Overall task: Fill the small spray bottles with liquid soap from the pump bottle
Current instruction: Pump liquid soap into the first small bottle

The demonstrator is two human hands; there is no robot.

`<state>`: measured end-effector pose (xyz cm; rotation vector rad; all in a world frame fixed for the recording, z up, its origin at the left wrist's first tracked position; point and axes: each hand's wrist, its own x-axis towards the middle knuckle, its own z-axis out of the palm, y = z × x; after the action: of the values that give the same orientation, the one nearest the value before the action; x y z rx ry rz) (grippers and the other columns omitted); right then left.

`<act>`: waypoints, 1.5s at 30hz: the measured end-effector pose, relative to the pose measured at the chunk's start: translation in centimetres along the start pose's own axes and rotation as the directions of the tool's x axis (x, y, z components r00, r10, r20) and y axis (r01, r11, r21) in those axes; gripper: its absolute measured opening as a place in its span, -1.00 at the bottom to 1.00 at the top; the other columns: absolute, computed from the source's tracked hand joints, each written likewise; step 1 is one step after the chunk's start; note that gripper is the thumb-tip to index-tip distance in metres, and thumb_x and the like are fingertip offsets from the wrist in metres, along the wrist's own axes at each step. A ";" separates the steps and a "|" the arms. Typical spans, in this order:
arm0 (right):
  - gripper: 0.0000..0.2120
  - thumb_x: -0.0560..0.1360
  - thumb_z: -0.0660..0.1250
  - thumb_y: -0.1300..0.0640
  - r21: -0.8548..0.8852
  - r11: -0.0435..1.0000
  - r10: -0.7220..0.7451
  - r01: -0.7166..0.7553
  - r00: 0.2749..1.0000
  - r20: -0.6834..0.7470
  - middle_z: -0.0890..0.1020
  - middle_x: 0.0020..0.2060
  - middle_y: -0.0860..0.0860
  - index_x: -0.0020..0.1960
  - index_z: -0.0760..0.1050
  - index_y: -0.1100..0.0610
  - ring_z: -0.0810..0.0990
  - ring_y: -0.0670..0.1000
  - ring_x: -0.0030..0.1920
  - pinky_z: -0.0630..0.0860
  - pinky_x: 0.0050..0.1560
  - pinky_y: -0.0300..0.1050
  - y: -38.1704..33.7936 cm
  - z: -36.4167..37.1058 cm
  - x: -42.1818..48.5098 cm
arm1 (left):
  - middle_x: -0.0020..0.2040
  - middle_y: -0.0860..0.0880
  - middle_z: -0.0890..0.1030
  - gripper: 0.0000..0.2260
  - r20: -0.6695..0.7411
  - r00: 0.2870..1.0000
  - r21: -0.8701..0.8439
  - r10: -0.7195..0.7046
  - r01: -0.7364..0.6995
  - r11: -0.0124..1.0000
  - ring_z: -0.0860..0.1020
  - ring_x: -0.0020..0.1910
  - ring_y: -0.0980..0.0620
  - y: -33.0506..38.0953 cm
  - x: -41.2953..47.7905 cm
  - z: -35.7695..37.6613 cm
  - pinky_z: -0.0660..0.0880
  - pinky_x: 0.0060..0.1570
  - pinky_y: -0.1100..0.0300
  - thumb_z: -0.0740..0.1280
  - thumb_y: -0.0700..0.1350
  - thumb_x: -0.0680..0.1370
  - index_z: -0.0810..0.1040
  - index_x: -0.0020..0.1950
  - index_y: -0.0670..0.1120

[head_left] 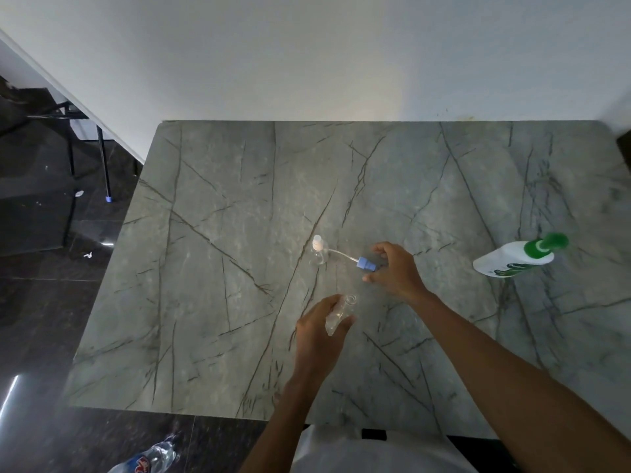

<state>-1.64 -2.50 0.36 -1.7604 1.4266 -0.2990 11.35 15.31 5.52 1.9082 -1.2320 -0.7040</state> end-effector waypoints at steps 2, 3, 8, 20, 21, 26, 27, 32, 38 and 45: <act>-0.32 0.25 0.63 0.16 0.024 1.000 0.009 -0.008 1.000 -0.025 0.54 0.22 0.09 0.30 0.47 0.20 0.51 0.07 0.22 0.40 0.08 -0.20 0.1 -0.3 -0.8 | 0.02 0.17 0.63 -0.66 0.000 1.000 -0.007 0.004 -0.004 1.000 0.55 -0.01 0.33 0.2 -0.1 0.1 0.46 -0.03 0.47 0.51 -0.10 0.43 0.58 0.18 -0.04; -0.34 0.25 0.63 0.16 0.046 0.999 0.012 -0.009 0.998 -0.058 0.55 0.20 0.09 0.29 0.48 0.20 0.52 0.06 0.21 0.40 0.09 -0.21 0.3 -0.5 -1.4 | 0.00 0.21 0.61 -0.67 0.000 1.000 -0.019 0.008 -0.008 1.000 0.55 -0.01 0.34 0.4 -0.1 0.2 0.44 -0.05 0.48 0.51 -0.11 0.43 0.58 0.18 -0.02; -0.54 0.32 0.59 0.13 0.176 0.984 0.064 -0.016 0.960 -0.272 0.59 0.11 0.01 0.17 0.53 0.11 0.55 -0.04 0.12 0.55 0.05 -0.08 2.8 -2.6 -5.4 | -0.02 0.21 0.61 -0.69 0.002 0.998 -0.028 0.060 -0.060 0.998 0.55 -0.03 0.34 0.7 -0.2 1.0 0.44 -0.04 0.49 0.51 -0.08 0.43 0.57 0.15 0.02; -0.39 0.31 0.56 0.23 0.045 0.999 0.023 0.024 0.579 -0.815 0.44 0.17 0.16 0.27 0.38 0.23 0.48 0.09 0.11 0.55 0.05 0.01 8.4 -14.8 -12.5 | -0.06 0.23 0.62 -0.71 0.078 0.993 -0.137 0.085 -0.074 0.988 0.57 -0.04 0.31 2.8 -2.1 4.1 0.44 -0.04 0.49 0.50 -0.08 0.44 0.56 0.13 0.08; -0.31 0.29 0.58 0.21 0.004 1.000 -0.016 0.031 0.605 -0.796 0.41 0.22 0.16 0.32 0.33 0.22 0.46 0.11 0.17 0.52 0.11 0.00 9.0 -16.0 -12.1 | -0.06 0.25 0.62 -0.71 0.077 0.994 -0.145 0.083 -0.071 0.987 0.57 -0.04 0.33 3.2 -2.4 4.4 0.43 -0.04 0.50 0.50 -0.09 0.44 0.56 0.13 0.08; -0.13 0.29 0.60 0.19 -0.069 0.992 -0.126 0.106 0.826 -0.550 0.35 0.37 0.08 0.47 0.22 0.08 0.39 0.05 0.32 0.44 0.29 -0.01 10.9 -20.3 -9.5 | -0.02 0.28 0.62 -0.71 0.058 0.997 -0.146 0.054 -0.045 0.988 0.57 0.01 0.33 4.5 -3.8 6.0 0.45 0.03 0.45 0.48 -0.04 0.45 0.57 0.15 0.07; -0.15 0.32 0.60 0.15 -0.057 0.990 -0.141 0.129 0.855 -0.498 0.37 0.38 0.05 0.47 0.22 0.05 0.40 0.02 0.32 0.44 0.29 -0.05 11.0 -20.7 -9.0 | -0.02 0.27 0.62 -0.71 0.050 0.998 -0.151 0.041 -0.033 0.988 0.57 0.02 0.33 4.8 -4.2 6.3 0.45 0.03 0.46 0.48 -0.05 0.46 0.57 0.15 0.07; -0.49 0.53 0.32 -0.14 -0.024 0.977 -0.205 0.214 0.890 -0.408 0.50 0.25 -0.05 0.41 0.33 -0.01 0.48 -0.12 0.14 0.36 0.05 -0.48 11.3 -20.5 -8.1 | -0.02 0.26 0.63 -0.71 0.044 0.999 -0.158 0.001 0.006 0.987 0.58 0.01 0.28 6.3 -6.5 8.1 0.47 0.04 0.41 0.48 -0.03 0.46 0.54 0.13 0.16; -0.58 0.54 0.21 -0.18 0.049 0.962 -0.217 0.270 0.858 -0.465 0.59 0.03 -0.03 0.26 0.43 0.08 0.54 -0.09 -0.05 0.36 -0.17 -0.52 10.8 -19.8 -7.4 | 0.00 0.23 0.64 -0.71 0.016 1.000 -0.129 -0.023 0.025 0.991 0.60 0.02 0.22 6.9 -8.9 9.9 0.52 0.05 0.29 0.47 0.02 0.45 0.57 0.16 0.07; -0.71 0.59 0.30 0.04 0.129 0.962 -0.147 0.240 0.856 -0.496 0.55 -0.08 0.03 0.20 0.38 0.21 0.52 -0.14 -0.21 0.36 -0.30 -0.51 10.5 -19.5 -7.2 | 0.01 0.20 0.64 -0.71 -0.016 0.999 -0.113 -0.042 0.040 0.993 0.60 0.02 0.22 7.3 -10.1 10.3 0.53 0.06 0.29 0.48 -0.03 0.46 0.58 0.16 0.03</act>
<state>-23.72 -4.88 7.24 -1.7452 1.4949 -1.0133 -4.20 19.73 6.17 1.8476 -1.1209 -0.7605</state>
